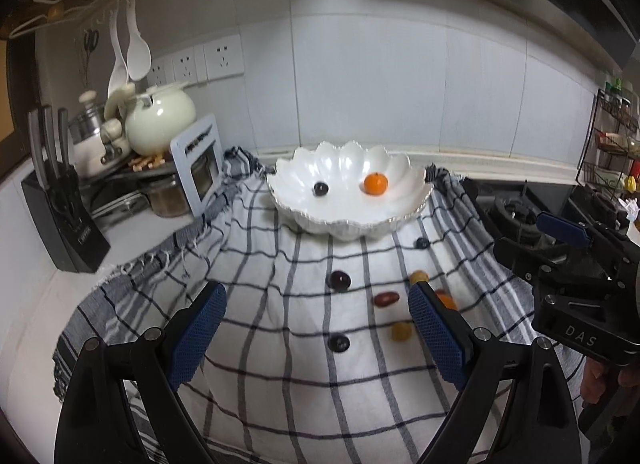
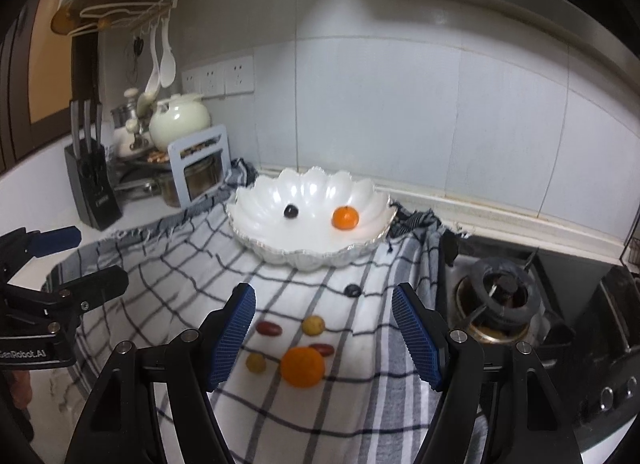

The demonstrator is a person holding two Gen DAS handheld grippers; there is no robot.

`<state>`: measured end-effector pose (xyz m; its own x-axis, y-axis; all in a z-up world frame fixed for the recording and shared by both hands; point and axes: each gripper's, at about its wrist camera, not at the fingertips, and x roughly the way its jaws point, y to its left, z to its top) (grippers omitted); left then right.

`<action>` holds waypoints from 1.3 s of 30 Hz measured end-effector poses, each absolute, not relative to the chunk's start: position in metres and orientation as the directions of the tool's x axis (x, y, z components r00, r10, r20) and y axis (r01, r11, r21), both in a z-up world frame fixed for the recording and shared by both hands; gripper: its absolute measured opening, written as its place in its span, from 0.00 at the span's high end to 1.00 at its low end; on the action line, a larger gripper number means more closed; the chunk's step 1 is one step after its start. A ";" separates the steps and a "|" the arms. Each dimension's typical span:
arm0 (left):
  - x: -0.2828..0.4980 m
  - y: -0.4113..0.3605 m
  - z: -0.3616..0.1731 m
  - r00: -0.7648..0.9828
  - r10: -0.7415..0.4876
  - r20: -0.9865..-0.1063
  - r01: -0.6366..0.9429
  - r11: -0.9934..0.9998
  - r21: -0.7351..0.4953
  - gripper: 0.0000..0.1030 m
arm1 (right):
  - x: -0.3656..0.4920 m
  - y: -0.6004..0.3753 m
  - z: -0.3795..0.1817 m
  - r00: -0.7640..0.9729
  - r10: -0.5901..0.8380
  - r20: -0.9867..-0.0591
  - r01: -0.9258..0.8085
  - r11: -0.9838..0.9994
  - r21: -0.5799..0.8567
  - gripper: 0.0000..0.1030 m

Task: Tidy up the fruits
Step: 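Lift both open tools away from the bowl back over the cloth, then grasp a dark grape with the left tool while the right tool grasps the second mandarin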

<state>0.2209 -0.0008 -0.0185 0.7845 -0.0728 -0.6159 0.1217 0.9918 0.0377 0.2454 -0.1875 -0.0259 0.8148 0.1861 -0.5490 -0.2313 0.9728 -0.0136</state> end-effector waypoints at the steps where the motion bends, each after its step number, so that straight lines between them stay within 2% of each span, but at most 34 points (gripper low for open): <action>1: 0.221 -0.001 -0.022 0.782 -0.070 -0.619 0.120 0.992 0.040 0.09 | 0.245 -0.187 -0.029 0.809 0.189 -0.557 -0.235 0.972 -0.011 0.30; 6: 0.221 -0.002 -0.042 0.761 -0.075 -0.644 0.133 0.990 0.042 0.10 | 0.248 -0.184 -0.047 0.782 0.197 -0.592 -0.245 0.970 -0.001 0.30; 19: 0.239 -0.009 -0.092 0.703 -0.093 -0.705 0.179 0.983 0.049 0.23 | 0.266 -0.179 -0.093 0.704 0.201 -0.681 -0.235 0.971 0.043 0.31; 26: 0.251 -0.013 -0.111 0.672 -0.121 -0.731 0.209 0.978 0.030 0.29 | 0.274 -0.178 -0.107 0.687 0.196 -0.700 -0.221 0.974 0.056 0.31; 39: 0.270 -0.012 -0.136 0.632 -0.145 -0.761 0.209 0.978 -0.012 0.44 | 0.287 -0.174 -0.127 0.642 0.191 -0.743 -0.213 0.975 0.067 0.39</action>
